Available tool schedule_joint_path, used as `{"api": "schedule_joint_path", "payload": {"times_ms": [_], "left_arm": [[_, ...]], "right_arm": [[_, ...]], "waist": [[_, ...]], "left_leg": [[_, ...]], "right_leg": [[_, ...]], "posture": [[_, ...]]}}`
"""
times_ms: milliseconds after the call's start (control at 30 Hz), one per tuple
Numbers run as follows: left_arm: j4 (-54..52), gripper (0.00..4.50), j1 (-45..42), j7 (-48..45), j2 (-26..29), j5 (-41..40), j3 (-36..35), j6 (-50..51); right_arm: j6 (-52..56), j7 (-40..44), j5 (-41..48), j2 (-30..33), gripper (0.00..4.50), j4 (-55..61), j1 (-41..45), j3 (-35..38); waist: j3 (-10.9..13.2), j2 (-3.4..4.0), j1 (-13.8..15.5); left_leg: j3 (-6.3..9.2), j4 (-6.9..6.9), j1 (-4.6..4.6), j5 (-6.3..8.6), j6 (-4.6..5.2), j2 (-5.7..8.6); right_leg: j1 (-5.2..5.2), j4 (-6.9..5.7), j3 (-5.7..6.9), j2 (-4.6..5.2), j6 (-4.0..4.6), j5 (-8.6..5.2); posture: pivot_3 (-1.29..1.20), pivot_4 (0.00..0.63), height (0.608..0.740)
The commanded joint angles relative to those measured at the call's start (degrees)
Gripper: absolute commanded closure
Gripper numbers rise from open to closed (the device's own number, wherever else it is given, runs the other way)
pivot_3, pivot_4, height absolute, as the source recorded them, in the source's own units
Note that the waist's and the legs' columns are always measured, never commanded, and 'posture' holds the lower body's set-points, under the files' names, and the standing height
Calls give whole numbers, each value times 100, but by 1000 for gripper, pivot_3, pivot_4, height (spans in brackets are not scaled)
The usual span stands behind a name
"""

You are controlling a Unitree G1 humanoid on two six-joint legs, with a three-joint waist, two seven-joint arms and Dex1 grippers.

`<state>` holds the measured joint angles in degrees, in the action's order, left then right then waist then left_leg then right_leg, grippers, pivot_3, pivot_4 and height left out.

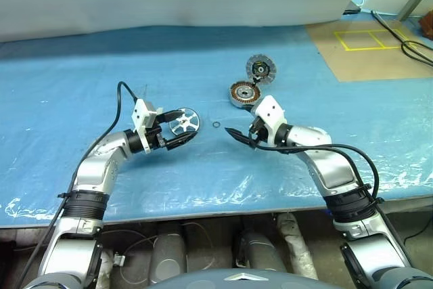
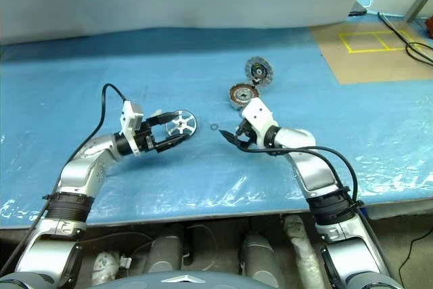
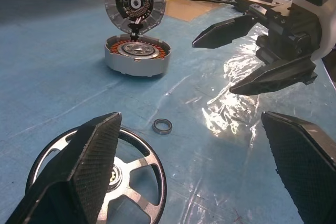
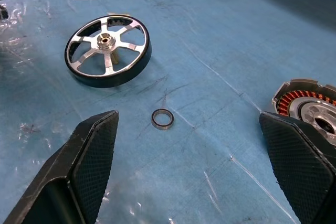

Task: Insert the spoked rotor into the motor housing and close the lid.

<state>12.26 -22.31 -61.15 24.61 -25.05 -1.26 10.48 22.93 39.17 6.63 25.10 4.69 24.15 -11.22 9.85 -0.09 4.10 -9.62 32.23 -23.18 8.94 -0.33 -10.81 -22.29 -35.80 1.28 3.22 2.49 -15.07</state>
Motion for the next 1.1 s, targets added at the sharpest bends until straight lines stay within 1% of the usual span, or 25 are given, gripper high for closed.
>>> {"api": "schedule_joint_path", "payload": {"times_ms": [33, 433, 667, 800, 967, 1100], "left_arm": [[-249, 0, -37, -16, 38, -83, -85, 6], [-278, 0, -36, -14, 61, -69, -92, 71], [-167, 0, -100, -118, 282, -57, -181, 69], [-145, 0, -116, -110, 314, -34, -187, 49], [-101, 0, -138, -139, 298, -29, -165, 39], [-7, 0, -180, -197, 284, 12, -127, -20]], "right_arm": [[-123, 17, 2, 33, 53, 65, 97, 121], [-182, 135, -48, 15, 53, 0, 149, -26], [-326, 168, -141, -20, 53, -203, 278, -50], [-485, 258, -210, 27, 53, -414, 407, -59], [-970, 624, -494, 286, 53, -1262, 951, -155], [-1466, 808, -643, 281, 53, -2632, 1803, -114]], "waist": [[0, 0, 0], [0, 0, -1], [0, 0, -4], [0, 0, -1], [0, 0, -4], [0, 0, -24]], "left_leg": [[0, 0, 0, 0, 0, 0], [0, 0, 0, 0, 0, 0], [0, 0, 0, 0, 0, 0], [0, 0, 0, 0, 0, 0], [-1, 4, 0, 0, 0, 0], [-3, 10, 1, 0, 1, -2]], "right_leg": [[0, 0, 0, 0, 0, 0], [0, 0, 0, 0, 0, 0], [-1, 0, 0, 0, 0, 0], [0, 0, 0, 0, 0, 0], [1, -1, 0, 1, 0, 0], [0, -10, -2, 0, 2, 1]], "posture": [[0, 150, 740], [0, 150, 740], [0, 150, 740], [0, 150, 740], [0, 150, 740], [0, 150, 740]]}}
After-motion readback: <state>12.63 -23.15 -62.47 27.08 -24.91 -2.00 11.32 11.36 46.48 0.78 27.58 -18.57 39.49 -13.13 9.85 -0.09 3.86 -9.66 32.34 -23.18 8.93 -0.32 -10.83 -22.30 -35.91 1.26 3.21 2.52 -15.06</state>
